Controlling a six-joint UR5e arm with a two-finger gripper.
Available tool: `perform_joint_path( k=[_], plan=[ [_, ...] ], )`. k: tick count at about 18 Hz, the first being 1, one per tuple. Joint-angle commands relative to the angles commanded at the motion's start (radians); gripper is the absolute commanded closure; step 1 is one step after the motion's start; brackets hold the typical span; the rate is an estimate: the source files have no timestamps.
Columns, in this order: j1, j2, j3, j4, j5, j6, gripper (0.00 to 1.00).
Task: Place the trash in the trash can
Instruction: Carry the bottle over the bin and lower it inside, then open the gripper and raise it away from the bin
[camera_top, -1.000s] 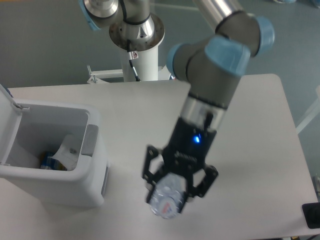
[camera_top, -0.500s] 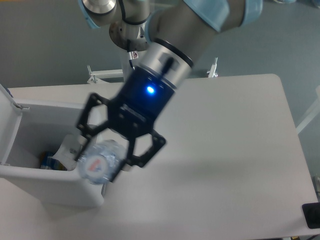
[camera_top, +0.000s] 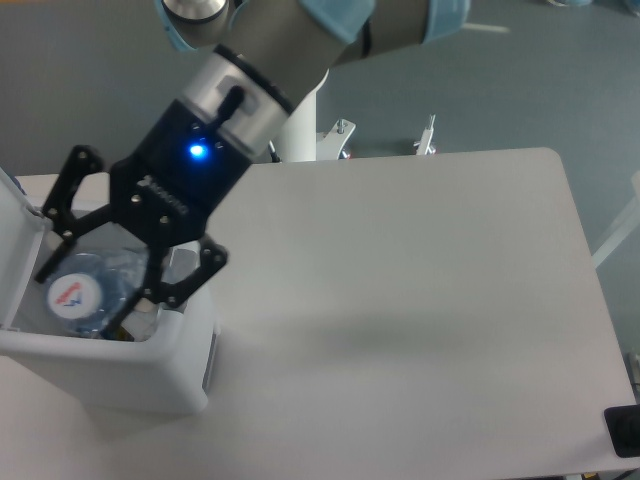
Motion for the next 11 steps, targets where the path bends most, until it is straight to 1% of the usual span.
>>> perform_joint_path(
  k=[1,5,8,10,11],
  plan=[
    [-0.002,0.005,-0.008,0.0,0.0,0.02,0.0],
    [0.0,0.005,-0.017,0.0,0.002,0.028,0.0],
    [0.024,0.008,-0.029,0.0,0.008,0.028,0.0],
    [0.108,0.011,-0.043,0.0,0.006,0.043,0.0],
    [0.148,0.011,-0.066,0.002,0.005,0.068,0.0]
  ],
)
